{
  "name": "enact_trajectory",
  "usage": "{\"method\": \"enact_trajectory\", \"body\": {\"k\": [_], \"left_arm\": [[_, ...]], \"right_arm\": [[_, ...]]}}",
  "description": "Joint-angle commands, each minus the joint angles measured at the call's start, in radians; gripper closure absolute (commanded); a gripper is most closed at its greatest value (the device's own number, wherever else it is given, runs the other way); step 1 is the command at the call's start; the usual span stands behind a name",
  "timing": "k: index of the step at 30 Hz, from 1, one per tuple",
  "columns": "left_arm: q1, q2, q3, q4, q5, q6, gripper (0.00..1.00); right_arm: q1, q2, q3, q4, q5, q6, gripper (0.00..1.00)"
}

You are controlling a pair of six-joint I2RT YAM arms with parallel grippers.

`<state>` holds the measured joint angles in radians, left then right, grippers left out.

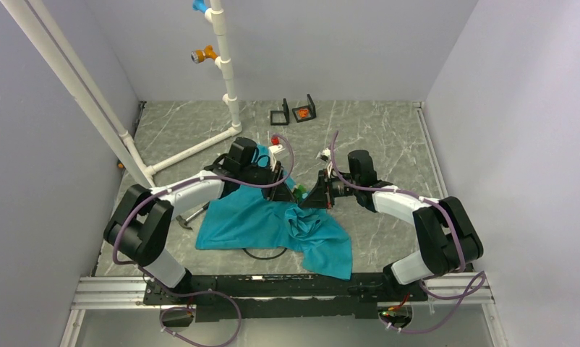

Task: Remove the brooch from the garment
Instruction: Remove the brooch from the clothes.

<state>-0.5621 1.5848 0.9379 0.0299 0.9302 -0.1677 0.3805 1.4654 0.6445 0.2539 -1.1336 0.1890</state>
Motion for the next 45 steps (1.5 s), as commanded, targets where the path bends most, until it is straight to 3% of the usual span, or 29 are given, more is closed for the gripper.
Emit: {"method": "enact_trajectory", "body": {"k": [1, 10, 18, 22, 26, 45], "left_arm": [[-0.022, -0.013, 0.017, 0.055, 0.015, -0.02, 0.72], [-0.027, 0.024, 0.039, 0.068, 0.008, -0.056, 0.77], [-0.026, 0.06, 0.063, 0.052, -0.058, -0.088, 0.73], [-0.026, 0.06, 0.07, 0.066, -0.055, -0.102, 0.81], [-0.026, 0.055, 0.075, 0.087, -0.038, -0.119, 1.0], [0.014, -0.059, -0.004, 0.215, -0.139, -0.189, 1.0]], "right_arm": [[0.004, -0.03, 0.04, 0.008, 0.006, -0.031, 1.0], [0.006, -0.034, 0.037, 0.027, -0.009, -0.011, 1.0], [0.01, -0.037, 0.037, 0.025, -0.001, -0.015, 1.0], [0.012, -0.037, 0.04, 0.011, 0.006, -0.027, 1.0], [0.014, -0.038, 0.045, -0.01, 0.021, -0.046, 1.0], [0.024, -0.033, 0.071, -0.138, 0.037, -0.143, 1.0]]}}
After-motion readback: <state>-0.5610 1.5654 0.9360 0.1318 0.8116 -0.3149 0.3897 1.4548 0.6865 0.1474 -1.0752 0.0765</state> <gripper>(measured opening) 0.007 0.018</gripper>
